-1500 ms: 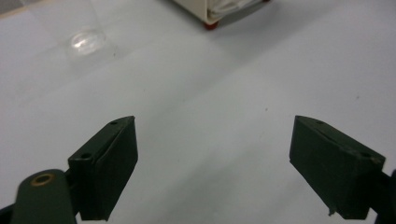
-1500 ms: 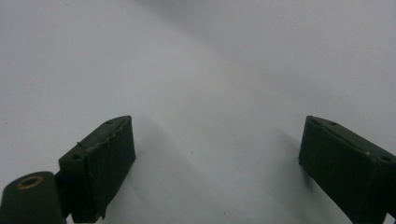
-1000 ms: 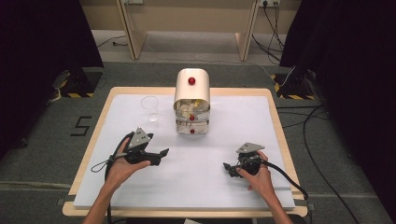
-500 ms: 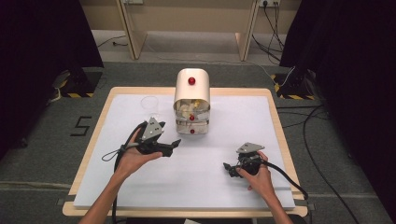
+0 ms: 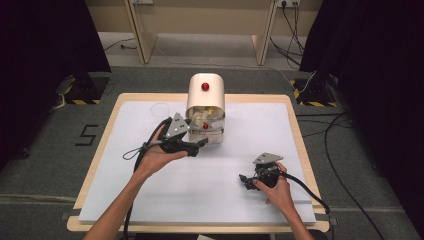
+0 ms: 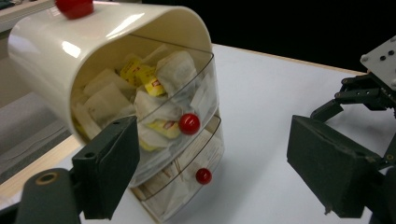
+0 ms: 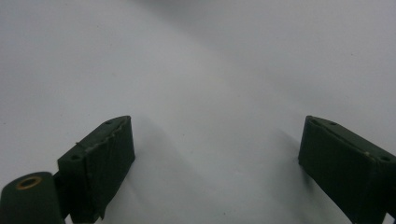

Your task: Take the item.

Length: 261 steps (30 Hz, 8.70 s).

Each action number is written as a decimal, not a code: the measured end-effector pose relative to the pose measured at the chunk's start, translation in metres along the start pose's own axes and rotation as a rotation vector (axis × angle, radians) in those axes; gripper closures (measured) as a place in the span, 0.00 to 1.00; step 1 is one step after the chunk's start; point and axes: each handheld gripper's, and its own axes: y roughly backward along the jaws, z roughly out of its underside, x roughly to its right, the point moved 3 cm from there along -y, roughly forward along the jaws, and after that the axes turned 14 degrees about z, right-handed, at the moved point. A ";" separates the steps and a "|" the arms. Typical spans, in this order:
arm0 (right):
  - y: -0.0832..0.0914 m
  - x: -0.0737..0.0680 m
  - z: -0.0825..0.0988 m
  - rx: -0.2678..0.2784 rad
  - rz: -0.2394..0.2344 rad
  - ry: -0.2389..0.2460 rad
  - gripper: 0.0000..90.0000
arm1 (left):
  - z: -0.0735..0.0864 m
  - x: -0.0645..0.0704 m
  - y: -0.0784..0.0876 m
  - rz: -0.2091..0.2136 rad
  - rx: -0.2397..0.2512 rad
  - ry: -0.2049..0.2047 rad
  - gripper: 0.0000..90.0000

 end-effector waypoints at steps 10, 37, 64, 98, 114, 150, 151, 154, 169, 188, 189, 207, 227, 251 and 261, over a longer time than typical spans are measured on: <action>0.000 0.000 0.000 0.000 0.000 -0.003 0.12 | -0.010 -0.015 -0.020 -0.001 -0.015 0.028 0.20; 0.000 0.000 0.000 0.000 0.000 0.000 0.12 | 0.000 -0.005 -0.020 0.063 -0.075 0.040 0.21; 0.000 0.000 0.000 0.000 0.000 0.000 0.12 | 0.015 0.031 -0.006 0.070 -0.089 0.000 0.22; 0.000 0.000 0.000 0.003 0.002 0.005 0.12 | -0.015 0.017 -0.005 0.187 -0.010 0.113 0.35; 0.000 0.001 0.000 0.004 0.003 0.007 0.12 | -0.016 -0.001 -0.041 0.152 -0.102 0.204 0.62; 0.000 0.001 0.000 0.004 0.003 0.007 0.12 | -0.039 -0.005 -0.002 0.117 -0.039 0.077 0.99; 0.000 0.000 0.000 0.002 0.001 0.002 0.12 | -0.040 -0.005 0.003 0.112 -0.028 0.076 0.99; 0.000 0.000 0.000 0.003 0.003 0.005 0.12 | -0.040 -0.006 0.012 0.107 -0.020 0.070 0.99; 0.000 0.001 0.000 0.004 0.002 0.007 0.12 | -0.030 -0.030 0.069 0.027 0.034 0.106 0.99; 0.000 0.000 0.000 0.003 0.002 0.005 0.12 | 0.015 -0.077 0.100 -0.134 0.033 0.213 0.99; 0.000 0.000 0.000 0.004 0.003 0.005 0.12 | 0.017 -0.080 0.100 -0.139 0.034 0.221 0.99; 0.000 0.001 0.000 0.005 0.003 0.007 0.12 | 0.046 -0.124 0.078 -0.270 0.008 0.250 0.98; 0.000 0.000 0.000 0.001 0.001 0.002 0.12 | 0.058 -0.153 0.053 -0.332 -0.012 0.262 0.98; 0.000 0.000 0.000 0.001 0.000 0.002 0.12 | 0.077 -0.168 0.027 -0.326 -0.064 0.306 0.97; 0.000 0.000 0.000 0.003 0.001 0.004 0.12 | 0.076 -0.169 0.026 -0.332 -0.050 0.323 0.88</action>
